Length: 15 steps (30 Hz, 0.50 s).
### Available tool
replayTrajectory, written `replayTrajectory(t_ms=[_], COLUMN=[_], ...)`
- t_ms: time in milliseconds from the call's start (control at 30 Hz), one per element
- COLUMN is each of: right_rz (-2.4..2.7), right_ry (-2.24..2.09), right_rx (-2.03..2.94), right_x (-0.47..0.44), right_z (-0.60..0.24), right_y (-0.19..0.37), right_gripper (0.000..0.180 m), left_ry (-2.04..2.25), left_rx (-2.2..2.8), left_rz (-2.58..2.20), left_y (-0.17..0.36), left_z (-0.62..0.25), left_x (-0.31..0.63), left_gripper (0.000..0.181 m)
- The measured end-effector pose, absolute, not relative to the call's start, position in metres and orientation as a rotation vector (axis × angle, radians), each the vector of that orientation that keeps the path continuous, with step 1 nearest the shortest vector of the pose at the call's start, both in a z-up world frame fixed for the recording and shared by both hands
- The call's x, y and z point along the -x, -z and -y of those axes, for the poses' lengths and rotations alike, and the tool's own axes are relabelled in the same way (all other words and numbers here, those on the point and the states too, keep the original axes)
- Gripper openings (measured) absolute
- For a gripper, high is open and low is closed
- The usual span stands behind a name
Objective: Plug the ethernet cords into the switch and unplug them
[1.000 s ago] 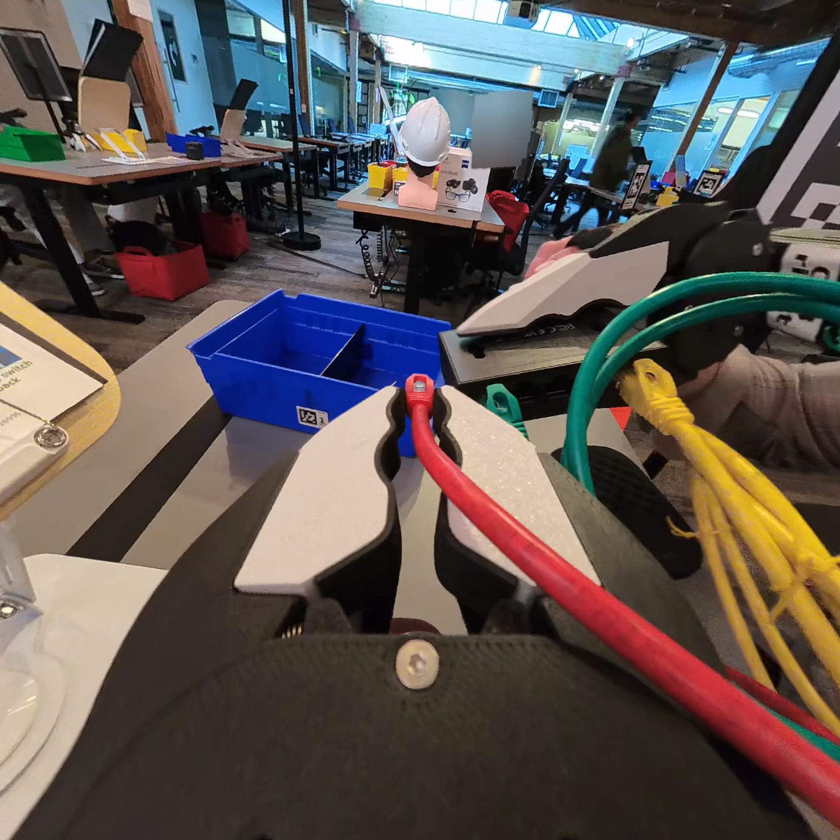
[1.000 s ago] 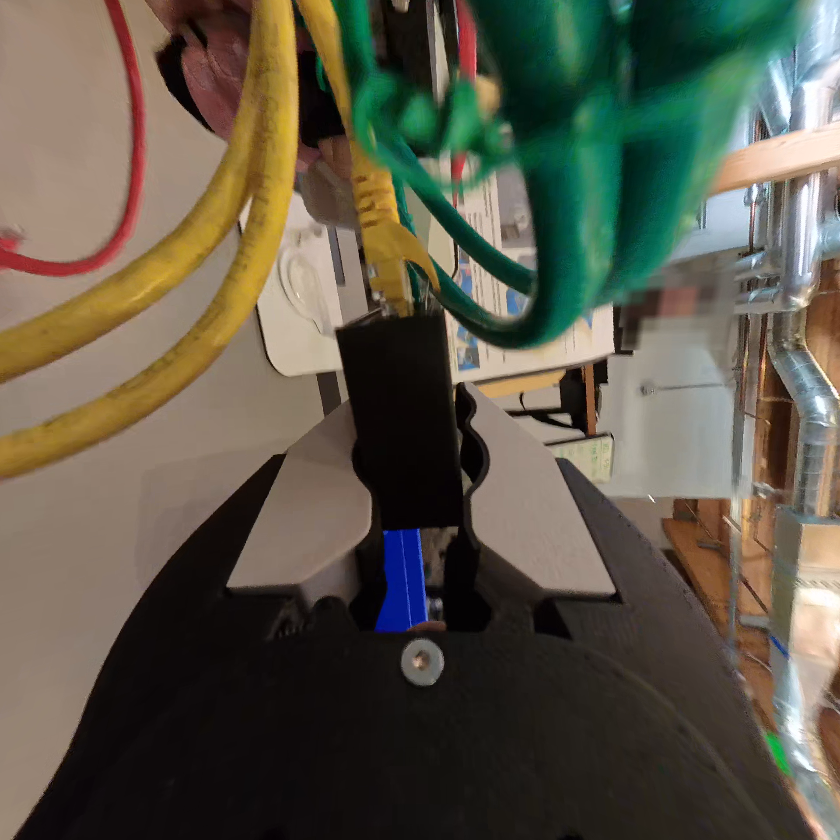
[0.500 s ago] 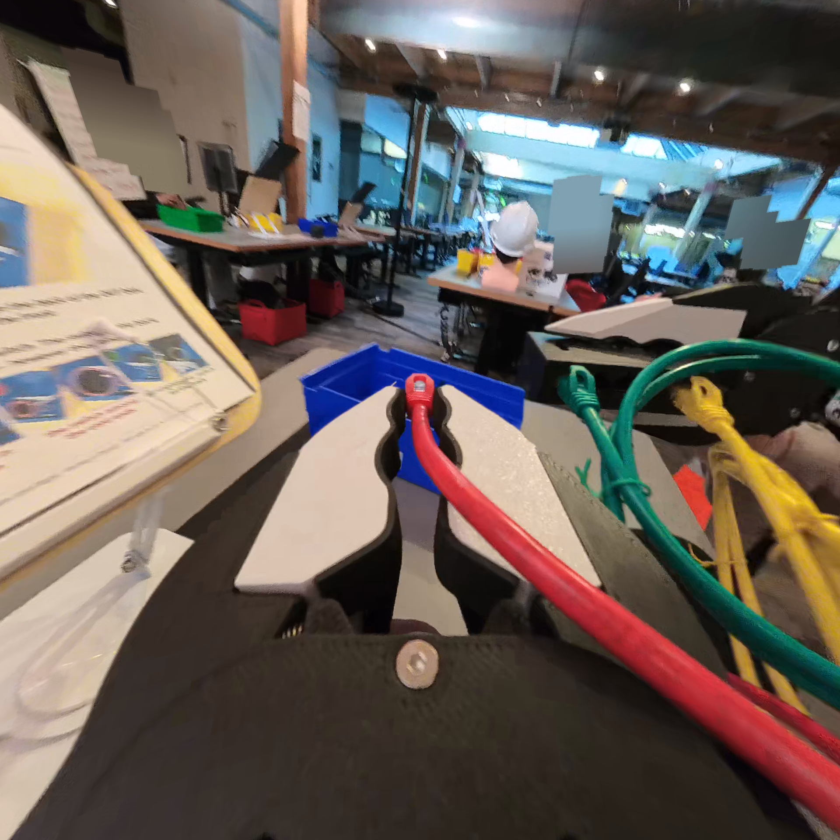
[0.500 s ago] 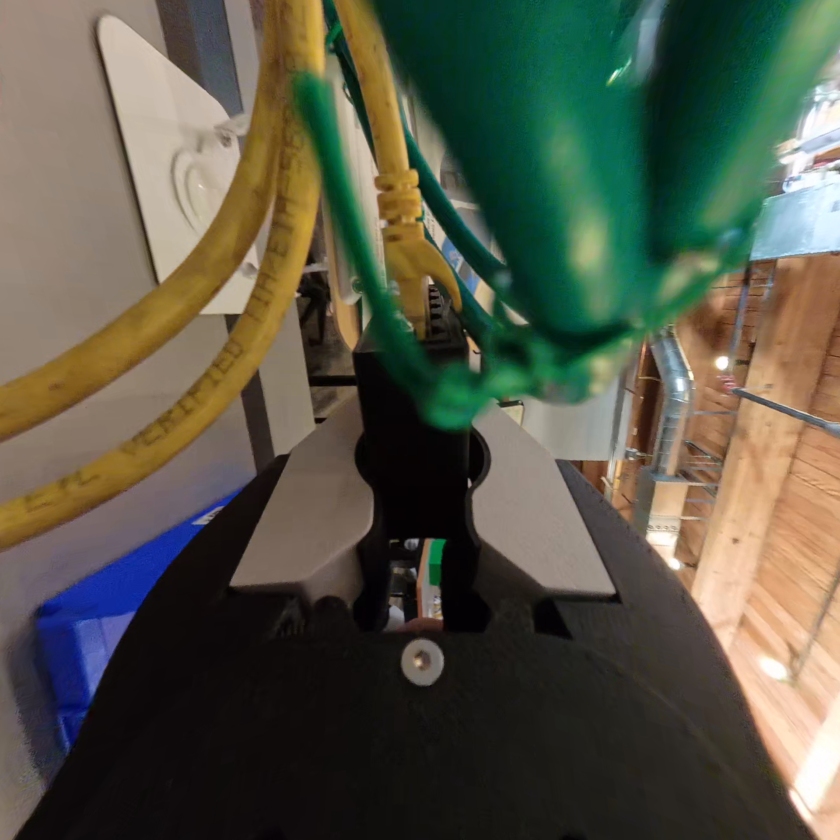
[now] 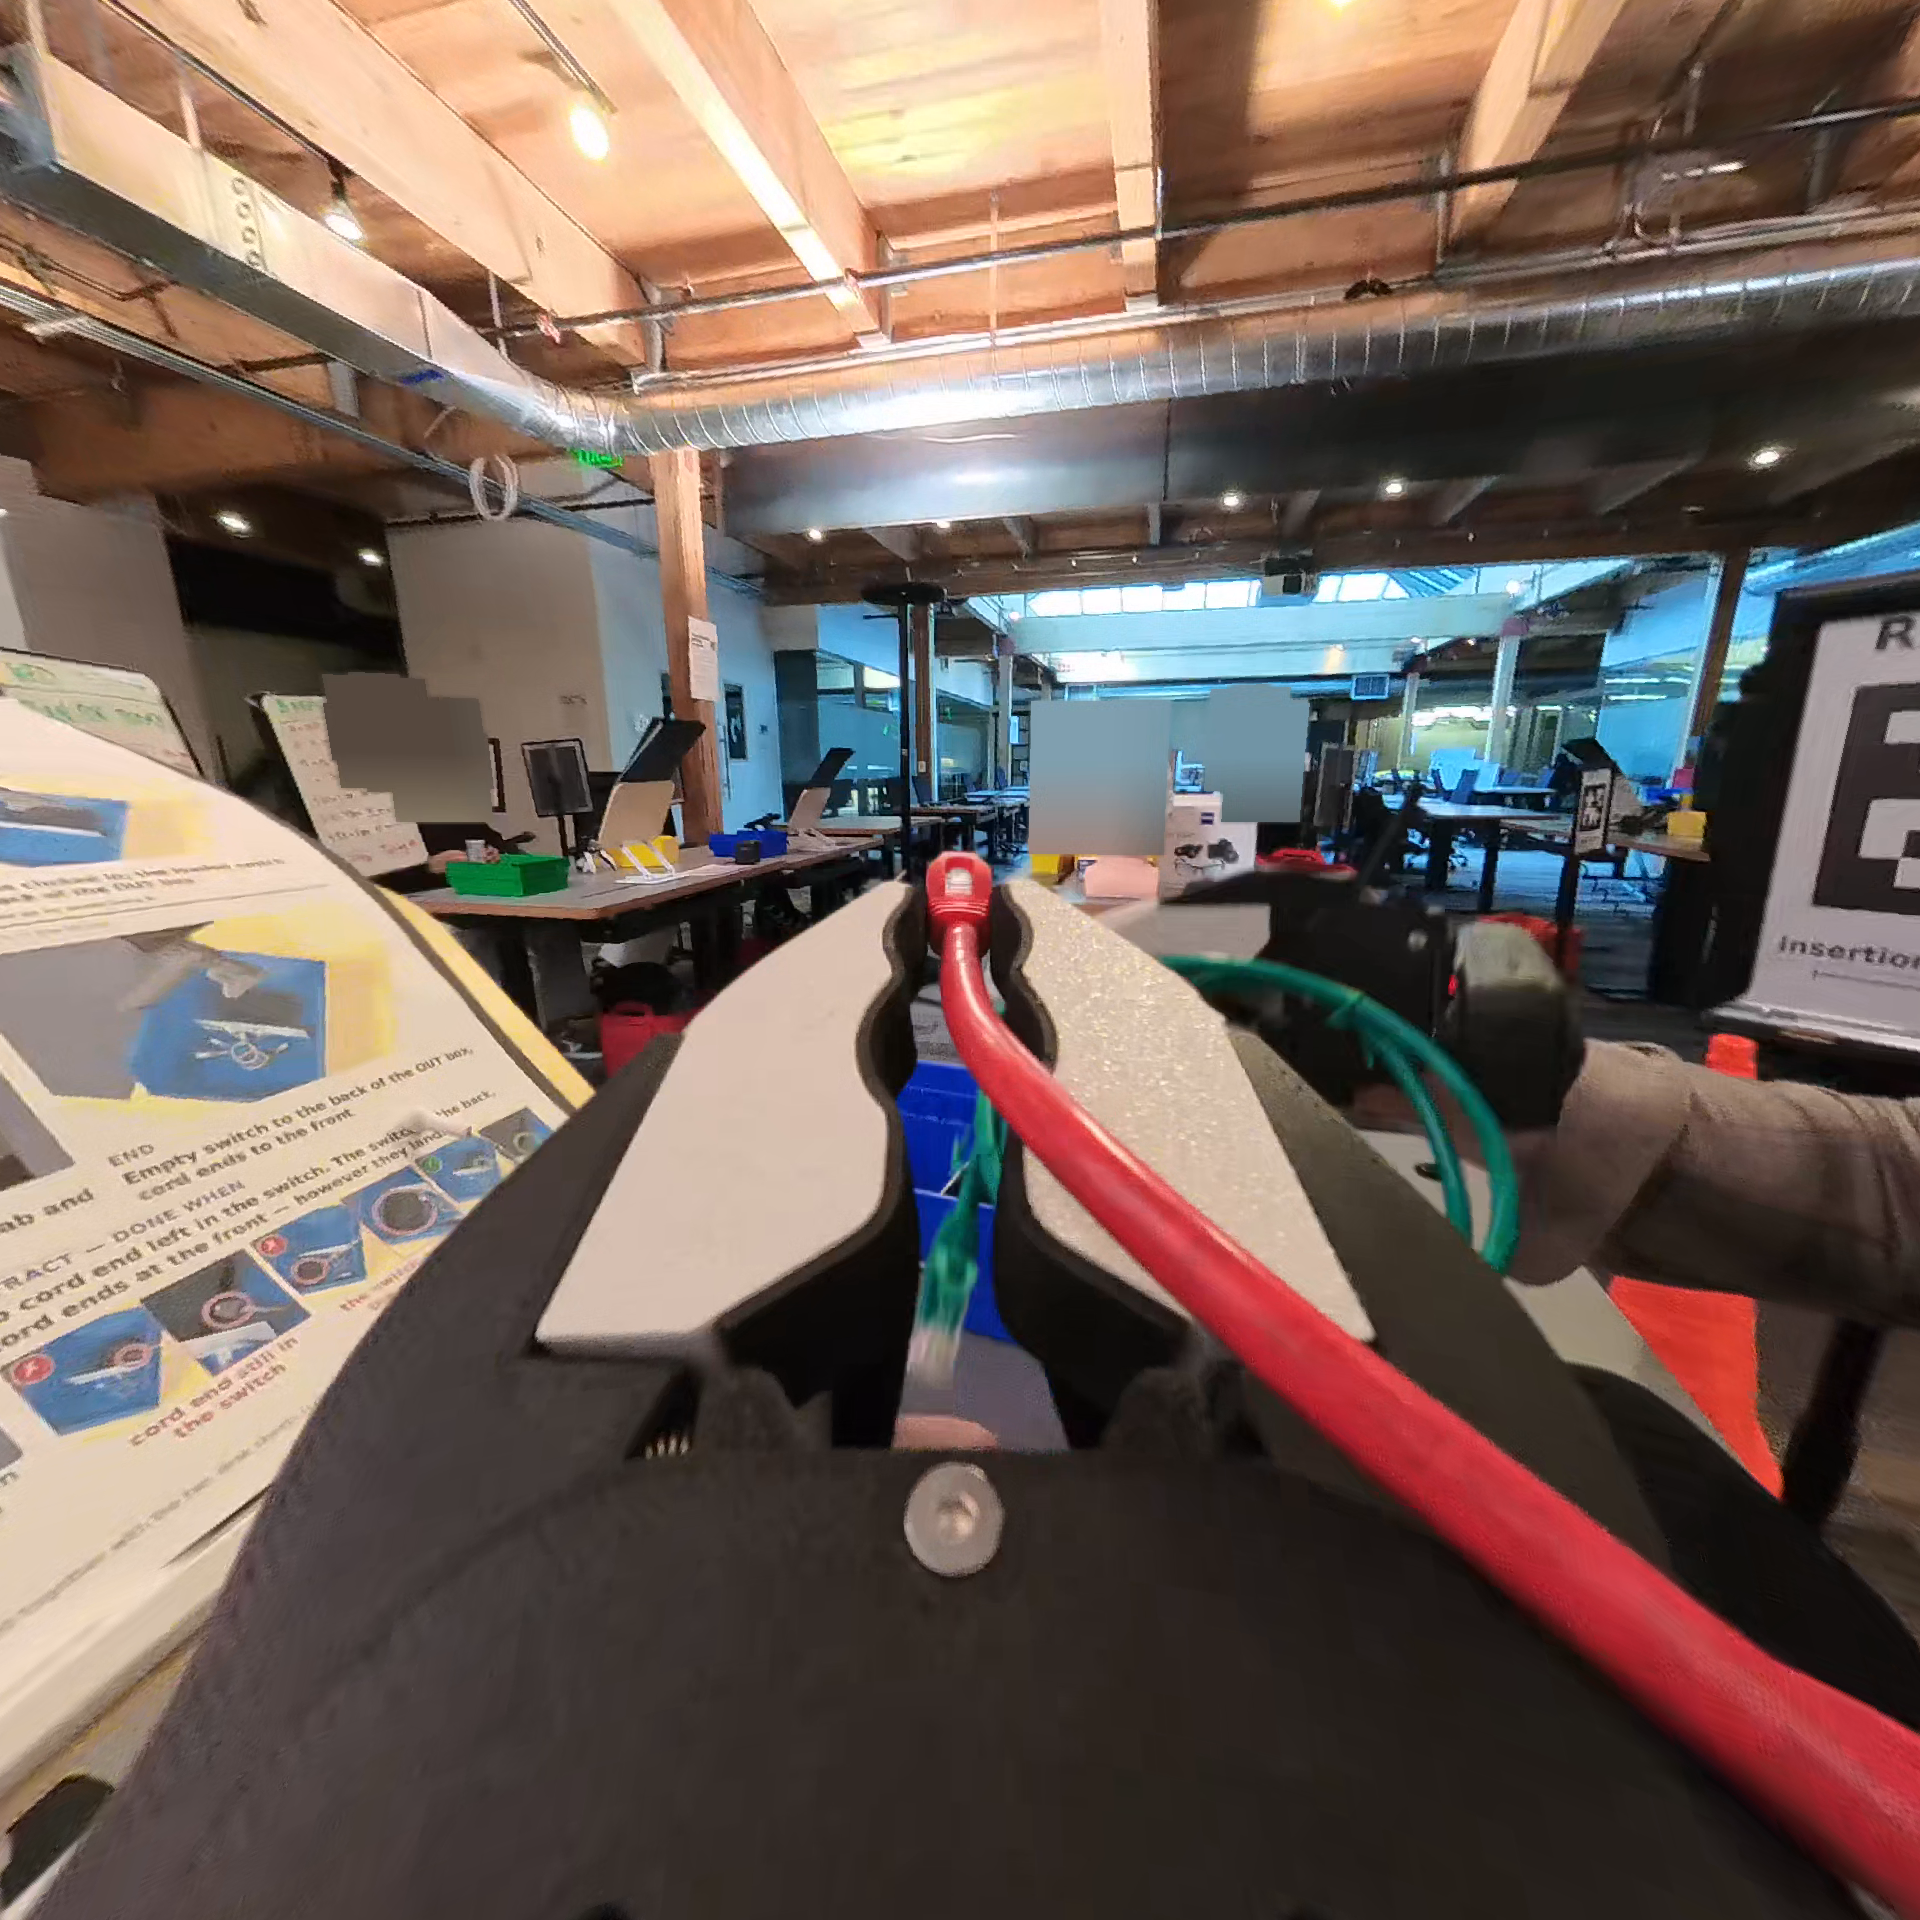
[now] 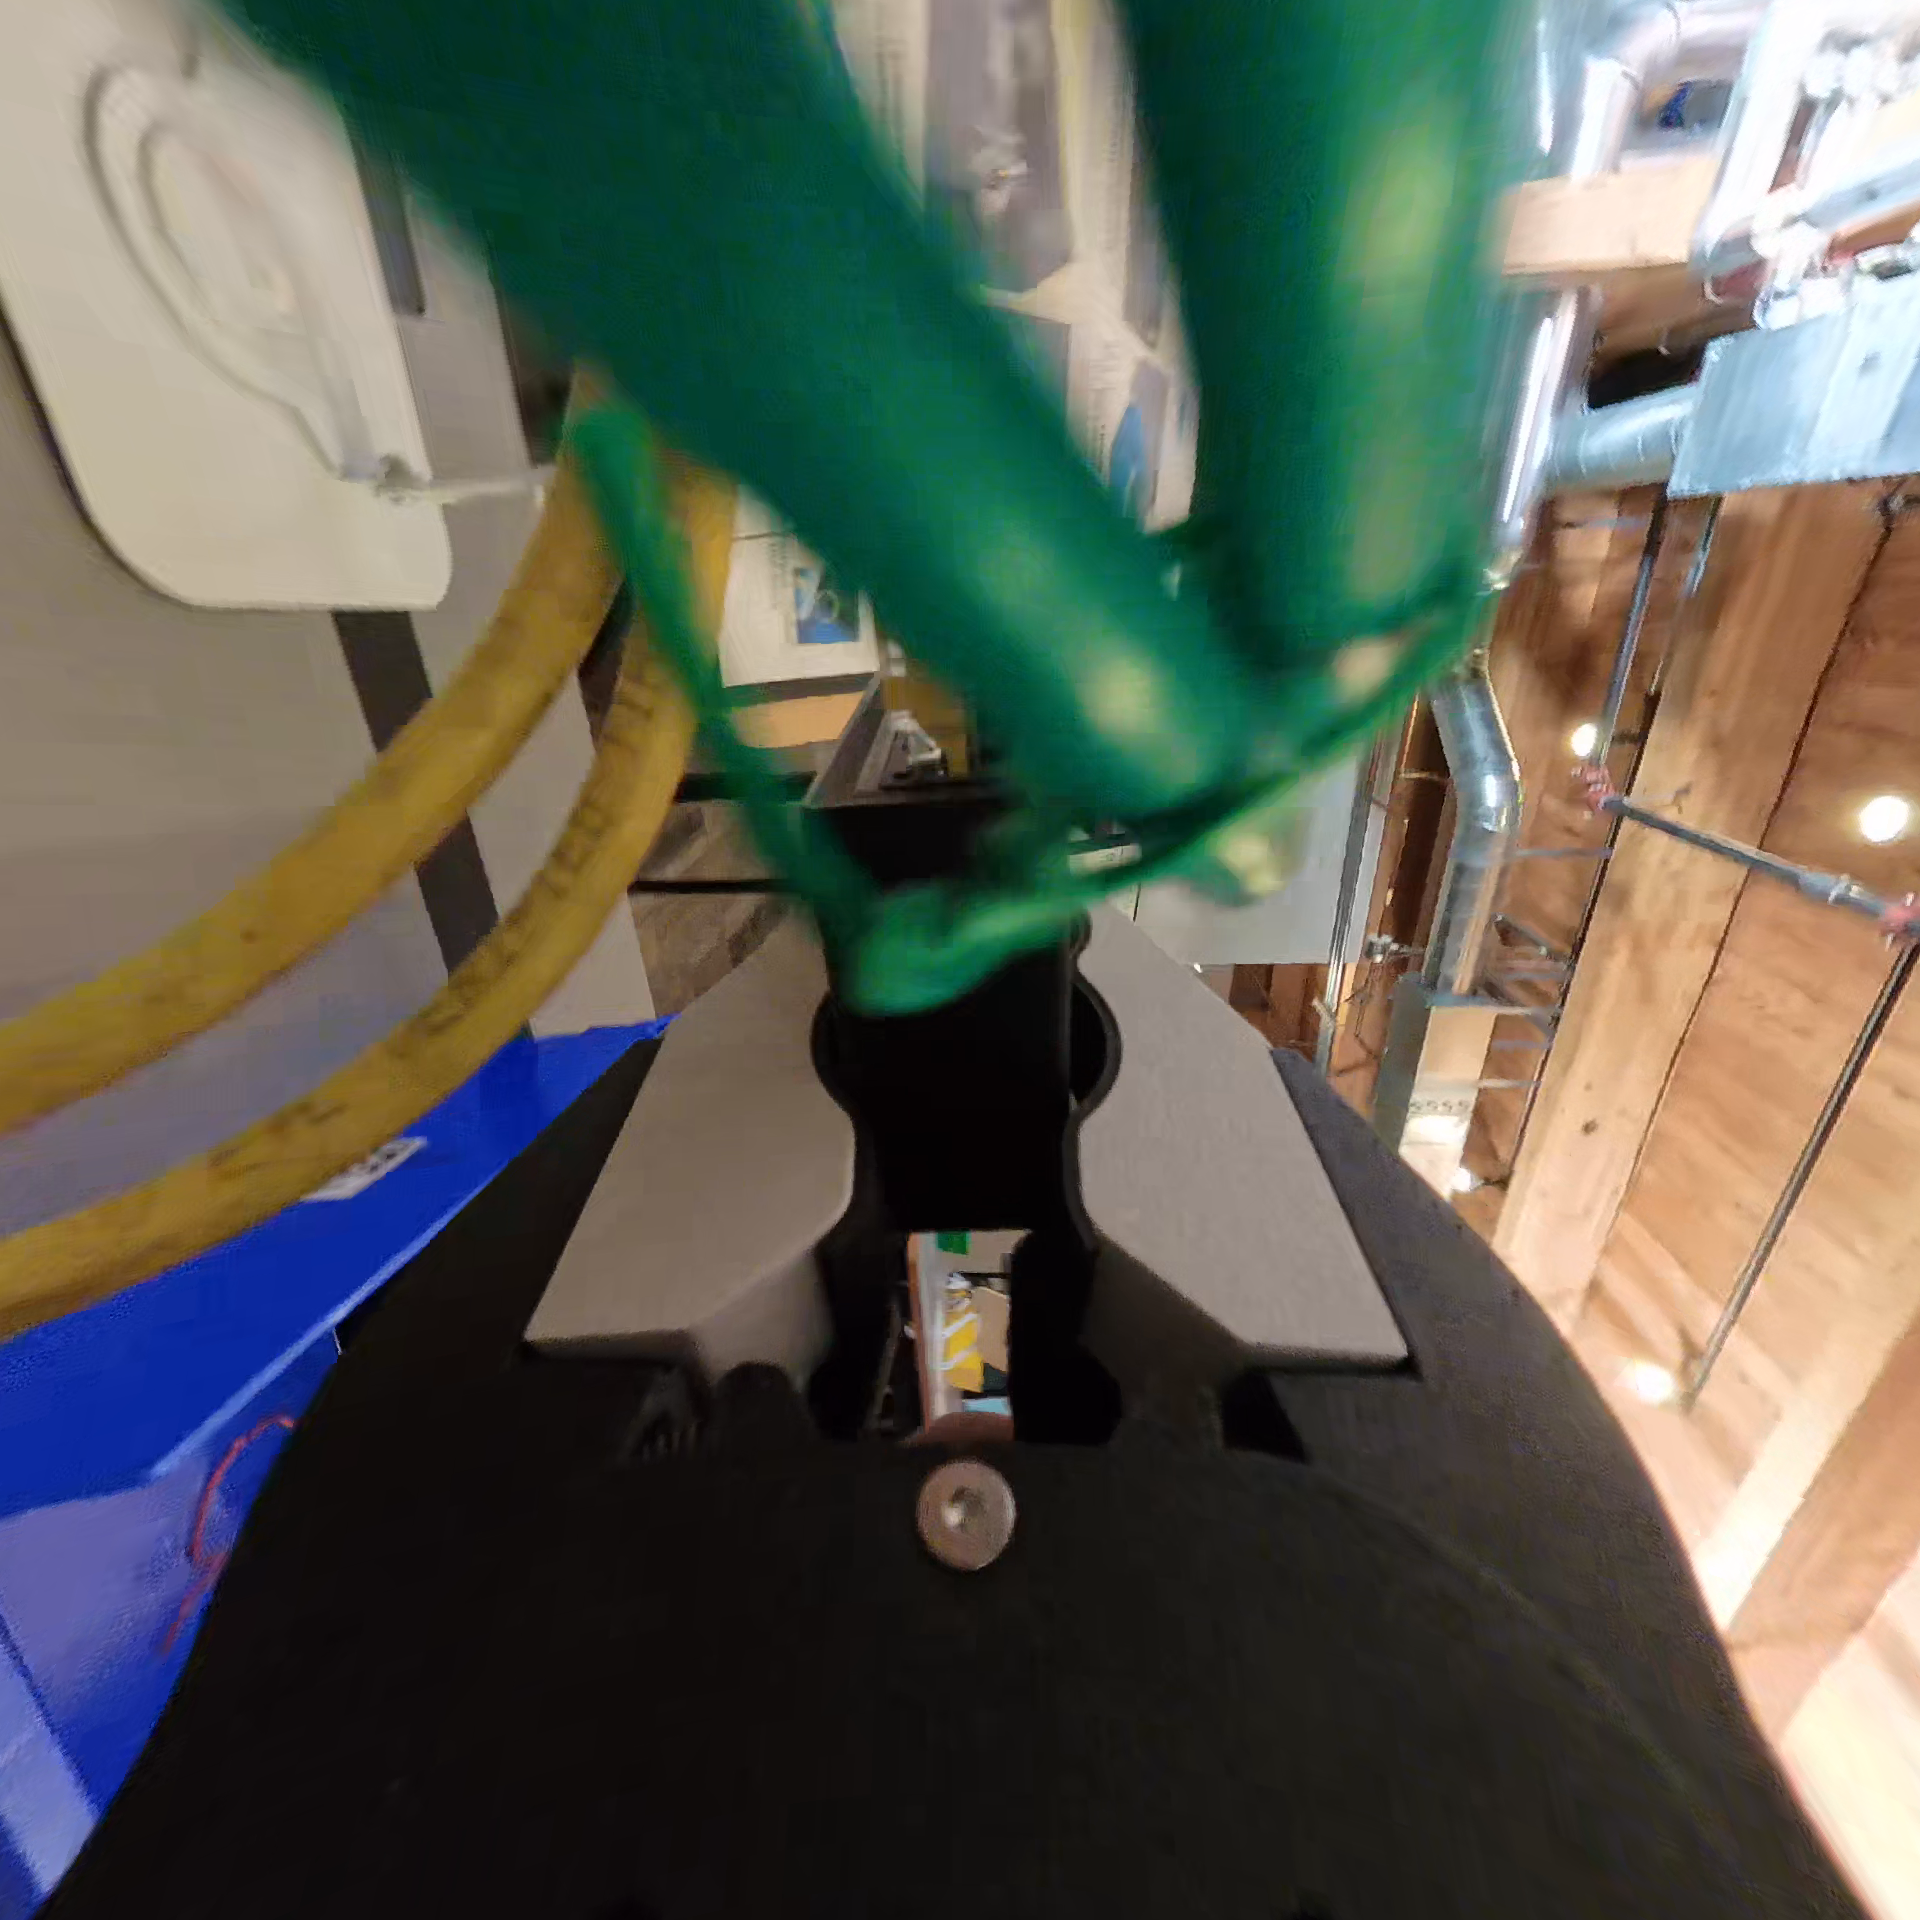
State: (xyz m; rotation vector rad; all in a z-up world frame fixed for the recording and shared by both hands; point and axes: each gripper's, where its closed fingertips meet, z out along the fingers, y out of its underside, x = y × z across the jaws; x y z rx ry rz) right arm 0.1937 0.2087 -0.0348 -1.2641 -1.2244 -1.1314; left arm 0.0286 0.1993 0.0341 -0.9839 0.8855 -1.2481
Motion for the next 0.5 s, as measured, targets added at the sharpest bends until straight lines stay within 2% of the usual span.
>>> replayTrajectory(t_ms=[167,500], right_rz=[1.094,1.296], right_ry=[1.079,1.198], right_rx=[1.264,1.098], right_x=[-0.197,-0.161], right_z=[-0.204,-0.211], right_y=[0.011,0.038], right_gripper=[0.028,0.028], left_ry=[1.269,1.221], left_rx=[1.029,0.954], left_rz=[-0.999,-1.032], left_y=[-0.011,-0.038], left_z=[-0.201,-0.168], left_x=[-0.041,-0.043], left_gripper=[0.012,0.012])
